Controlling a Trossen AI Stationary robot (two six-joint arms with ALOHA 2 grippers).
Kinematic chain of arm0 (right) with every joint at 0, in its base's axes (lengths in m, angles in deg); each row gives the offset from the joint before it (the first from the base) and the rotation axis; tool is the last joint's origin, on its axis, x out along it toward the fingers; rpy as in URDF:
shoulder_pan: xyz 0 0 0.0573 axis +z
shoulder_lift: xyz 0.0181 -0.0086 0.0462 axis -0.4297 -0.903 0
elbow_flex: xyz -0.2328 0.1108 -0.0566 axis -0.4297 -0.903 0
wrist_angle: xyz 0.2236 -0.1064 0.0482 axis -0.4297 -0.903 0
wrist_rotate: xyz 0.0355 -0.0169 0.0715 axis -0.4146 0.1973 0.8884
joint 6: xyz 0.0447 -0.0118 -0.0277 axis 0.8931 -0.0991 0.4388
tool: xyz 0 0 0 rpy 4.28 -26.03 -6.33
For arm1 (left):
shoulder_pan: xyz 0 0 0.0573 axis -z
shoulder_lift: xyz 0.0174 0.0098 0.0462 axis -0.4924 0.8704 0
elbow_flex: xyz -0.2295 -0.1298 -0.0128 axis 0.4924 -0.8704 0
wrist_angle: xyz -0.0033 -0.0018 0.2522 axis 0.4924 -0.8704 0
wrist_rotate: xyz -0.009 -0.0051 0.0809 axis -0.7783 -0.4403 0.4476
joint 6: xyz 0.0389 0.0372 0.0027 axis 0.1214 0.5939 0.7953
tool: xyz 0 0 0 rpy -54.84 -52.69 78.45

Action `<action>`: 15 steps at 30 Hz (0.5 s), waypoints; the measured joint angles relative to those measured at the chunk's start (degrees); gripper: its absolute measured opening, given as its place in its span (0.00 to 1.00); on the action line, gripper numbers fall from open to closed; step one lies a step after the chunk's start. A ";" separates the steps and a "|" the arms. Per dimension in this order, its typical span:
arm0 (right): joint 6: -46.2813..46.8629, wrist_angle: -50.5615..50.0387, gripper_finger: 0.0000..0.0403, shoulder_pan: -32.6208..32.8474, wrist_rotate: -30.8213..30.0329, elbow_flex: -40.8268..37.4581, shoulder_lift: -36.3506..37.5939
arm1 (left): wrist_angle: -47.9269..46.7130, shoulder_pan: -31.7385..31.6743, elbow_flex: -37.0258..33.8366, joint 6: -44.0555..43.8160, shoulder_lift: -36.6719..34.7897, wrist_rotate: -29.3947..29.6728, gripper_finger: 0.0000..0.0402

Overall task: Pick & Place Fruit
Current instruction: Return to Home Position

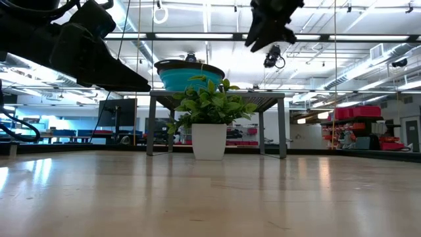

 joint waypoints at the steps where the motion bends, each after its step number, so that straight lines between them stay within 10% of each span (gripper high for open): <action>1: -0.57 -0.21 0.31 1.39 -1.78 0.00 0.29 | -0.01 0.00 0.00 0.07 0.00 0.01 0.85; 15: -4.21 3.55 0.31 17.12 -8.88 -10.60 0.73 | 11.34 0.01 0.00 0.69 -0.01 2.81 0.85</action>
